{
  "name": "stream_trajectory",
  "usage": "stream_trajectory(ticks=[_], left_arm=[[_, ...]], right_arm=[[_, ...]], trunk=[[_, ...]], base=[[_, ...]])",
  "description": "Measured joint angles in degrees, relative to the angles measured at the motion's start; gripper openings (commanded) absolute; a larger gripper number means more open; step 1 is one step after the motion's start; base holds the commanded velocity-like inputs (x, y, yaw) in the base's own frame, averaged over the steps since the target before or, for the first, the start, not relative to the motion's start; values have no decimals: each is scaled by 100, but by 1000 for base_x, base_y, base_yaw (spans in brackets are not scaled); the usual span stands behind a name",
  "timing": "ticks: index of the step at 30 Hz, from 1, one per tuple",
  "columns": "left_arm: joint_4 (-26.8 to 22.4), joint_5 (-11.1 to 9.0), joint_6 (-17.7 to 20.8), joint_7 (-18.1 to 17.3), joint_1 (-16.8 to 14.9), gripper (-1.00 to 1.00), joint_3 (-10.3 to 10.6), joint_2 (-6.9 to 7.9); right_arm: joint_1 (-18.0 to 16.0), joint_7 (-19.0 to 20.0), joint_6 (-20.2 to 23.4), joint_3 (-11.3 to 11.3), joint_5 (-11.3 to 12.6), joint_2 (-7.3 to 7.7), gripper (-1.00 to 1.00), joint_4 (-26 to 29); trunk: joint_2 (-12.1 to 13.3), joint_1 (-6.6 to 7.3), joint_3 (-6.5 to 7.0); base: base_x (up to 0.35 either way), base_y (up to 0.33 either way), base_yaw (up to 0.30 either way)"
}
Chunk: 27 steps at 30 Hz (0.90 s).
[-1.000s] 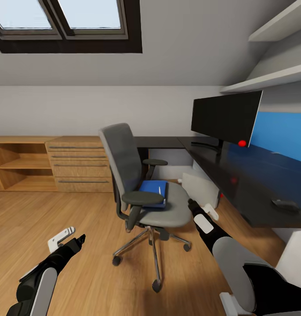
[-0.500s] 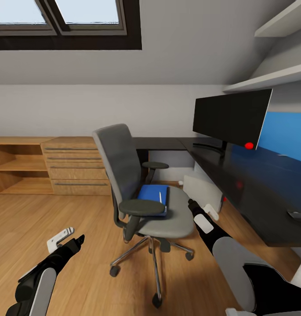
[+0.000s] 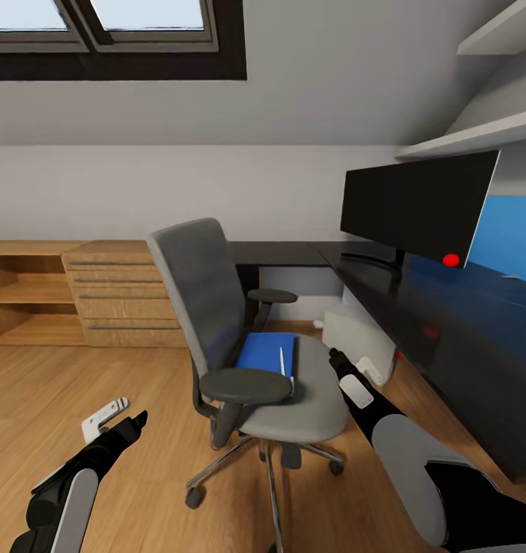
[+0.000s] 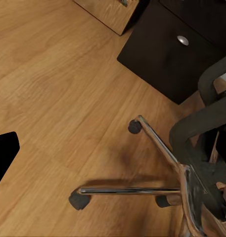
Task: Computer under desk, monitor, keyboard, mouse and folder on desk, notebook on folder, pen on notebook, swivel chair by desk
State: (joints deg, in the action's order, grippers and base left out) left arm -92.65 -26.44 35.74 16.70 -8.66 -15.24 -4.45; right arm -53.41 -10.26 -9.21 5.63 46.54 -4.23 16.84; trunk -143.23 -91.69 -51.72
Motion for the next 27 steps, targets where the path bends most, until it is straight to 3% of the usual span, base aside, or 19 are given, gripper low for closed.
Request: stream_trajectory(ticks=[27], left_arm=[[0,6,6,1,0,100,-1,0]], right_arm=[[0,-42,26,7,10,212,100,-55]], trunk=[[0,-2,-1]], base=[[22,0,0]])
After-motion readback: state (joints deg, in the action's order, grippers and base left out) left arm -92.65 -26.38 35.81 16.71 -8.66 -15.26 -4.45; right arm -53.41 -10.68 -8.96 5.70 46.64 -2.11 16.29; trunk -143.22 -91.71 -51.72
